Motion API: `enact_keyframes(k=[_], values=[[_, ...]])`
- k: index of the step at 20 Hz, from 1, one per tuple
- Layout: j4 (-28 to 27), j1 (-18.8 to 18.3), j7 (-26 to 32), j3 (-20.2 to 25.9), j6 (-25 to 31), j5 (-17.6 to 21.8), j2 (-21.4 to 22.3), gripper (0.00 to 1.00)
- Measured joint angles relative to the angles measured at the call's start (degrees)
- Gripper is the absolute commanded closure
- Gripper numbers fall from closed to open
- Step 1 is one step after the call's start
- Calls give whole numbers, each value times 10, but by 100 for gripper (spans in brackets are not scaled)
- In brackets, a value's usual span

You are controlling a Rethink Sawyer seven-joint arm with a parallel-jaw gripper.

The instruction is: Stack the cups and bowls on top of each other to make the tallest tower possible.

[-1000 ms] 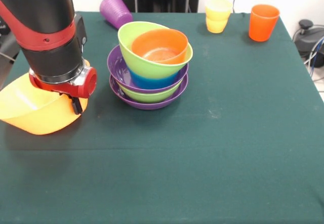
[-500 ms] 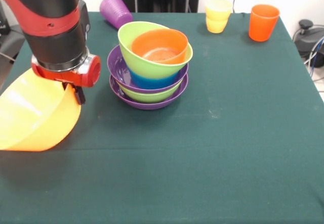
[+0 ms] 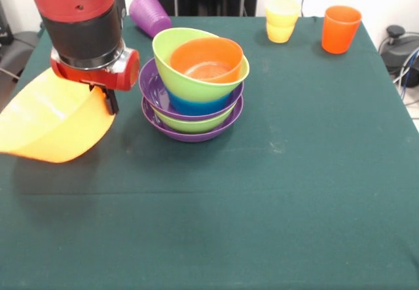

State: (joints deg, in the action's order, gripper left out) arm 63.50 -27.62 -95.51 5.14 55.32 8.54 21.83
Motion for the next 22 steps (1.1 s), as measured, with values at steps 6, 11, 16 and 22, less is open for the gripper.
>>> enact_keyframes(k=[6,11,16,22], values=[[14,1,0,-7,0,0,15,100],[15,1,0,-12,0,0,22,100],[15,1,0,-14,2,0,31,100],[17,1,0,-18,10,0,46,100]])
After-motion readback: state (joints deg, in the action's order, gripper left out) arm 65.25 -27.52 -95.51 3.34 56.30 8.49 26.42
